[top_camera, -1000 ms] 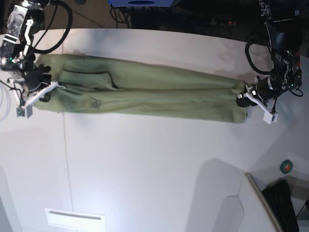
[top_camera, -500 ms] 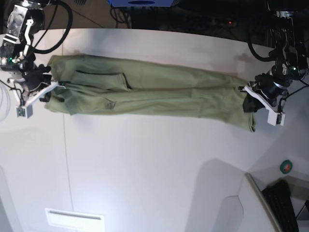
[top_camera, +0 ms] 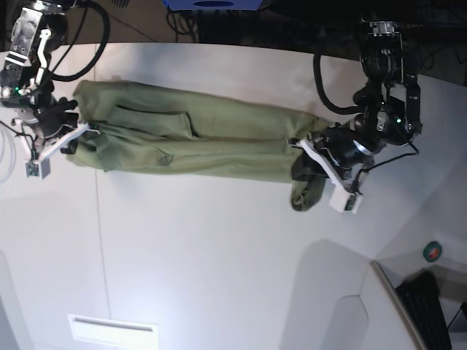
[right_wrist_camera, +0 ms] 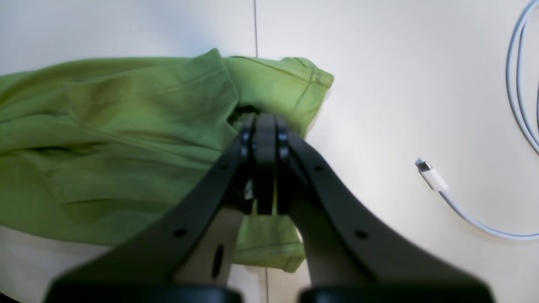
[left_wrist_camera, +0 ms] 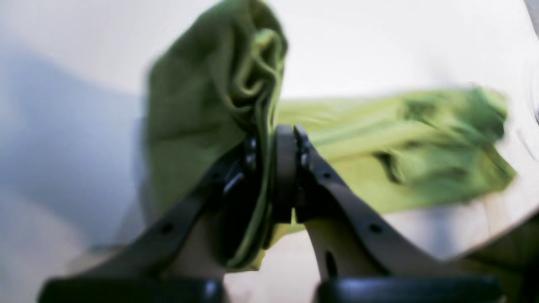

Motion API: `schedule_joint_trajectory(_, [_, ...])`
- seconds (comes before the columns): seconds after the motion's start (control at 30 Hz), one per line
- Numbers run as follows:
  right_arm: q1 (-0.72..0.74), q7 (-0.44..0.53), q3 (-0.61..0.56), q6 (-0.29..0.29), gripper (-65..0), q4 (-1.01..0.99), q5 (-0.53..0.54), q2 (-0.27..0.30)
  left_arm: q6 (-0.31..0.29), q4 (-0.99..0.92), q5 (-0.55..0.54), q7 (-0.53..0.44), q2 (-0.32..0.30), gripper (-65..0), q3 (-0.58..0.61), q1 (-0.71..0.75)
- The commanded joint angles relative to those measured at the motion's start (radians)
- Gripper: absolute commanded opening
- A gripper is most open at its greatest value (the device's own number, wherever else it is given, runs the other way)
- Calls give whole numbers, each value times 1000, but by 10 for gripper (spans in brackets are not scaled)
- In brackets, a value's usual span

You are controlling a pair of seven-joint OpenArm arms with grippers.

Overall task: Layout the t-shirt on the table in an organized manner, then fold the t-shirt properly
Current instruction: 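Fold the shirt end with the left gripper toward the right gripper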

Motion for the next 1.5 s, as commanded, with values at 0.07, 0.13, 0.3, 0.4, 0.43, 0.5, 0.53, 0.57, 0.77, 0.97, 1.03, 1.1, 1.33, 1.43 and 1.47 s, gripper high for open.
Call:
schedule_joint_trajectory(0.07, [12,-6,3,3,-650,21,8,8,-4,-34,-12,-23,6,-650,90,-50])
schedule_joint_trajectory(0.13, [14,-6,3,3,-650,23,9,8,15,-76,-12,-23,21,-650,131,-65])
schedule_joint_trajectory(0.3, [14,-6,3,3,-650,23,9,8,90,-166,-12,-26,47,-650,231,-111])
schedule_joint_trajectory(0.4, [14,-6,3,3,-650,23,9,8,92,-175,-12,-27,69,-650,245,-117])
schedule_joint_trajectory(0.43, [14,-6,3,3,-650,23,9,8,92,-175,-12,-27,73,-650,249,-123])
schedule_joint_trajectory(0.5, [14,-6,3,3,-650,23,9,8,92,-175,-12,-27,84,-650,249,-126])
schedule_joint_trajectory(0.53, [14,-6,3,3,-650,23,9,8,92,-175,-12,-27,85,-650,249,-126])
schedule_joint_trajectory(0.57, [14,-6,3,3,-650,23,9,8,92,-175,-12,-27,85,-650,249,-126])
schedule_joint_trajectory(0.77, [14,-6,3,3,-650,23,9,8,92,-177,-12,-27,85,-650,251,-128])
schedule_joint_trajectory(0.97, [14,-6,3,3,-650,23,9,8,92,-194,-12,-26,85,-650,251,-130])
schedule_joint_trajectory(1.03, [14,-7,3,3,-650,23,9,8,92,-221,-12,-26,85,-650,251,-133])
schedule_joint_trajectory(1.1, [12,-7,3,3,-650,23,9,8,90,-238,-12,-26,85,-650,251,-140])
schedule_joint_trajectory(1.33, [12,-7,3,3,-650,23,9,8,88,-243,-12,-26,85,-650,251,-142])
schedule_joint_trajectory(1.43, [12,-7,3,3,-650,23,9,8,88,-246,-12,-26,82,-650,298,-142])
schedule_joint_trajectory(1.47, [12,-7,3,3,-650,23,9,8,88,-246,-12,-27,82,-650,312,-143])
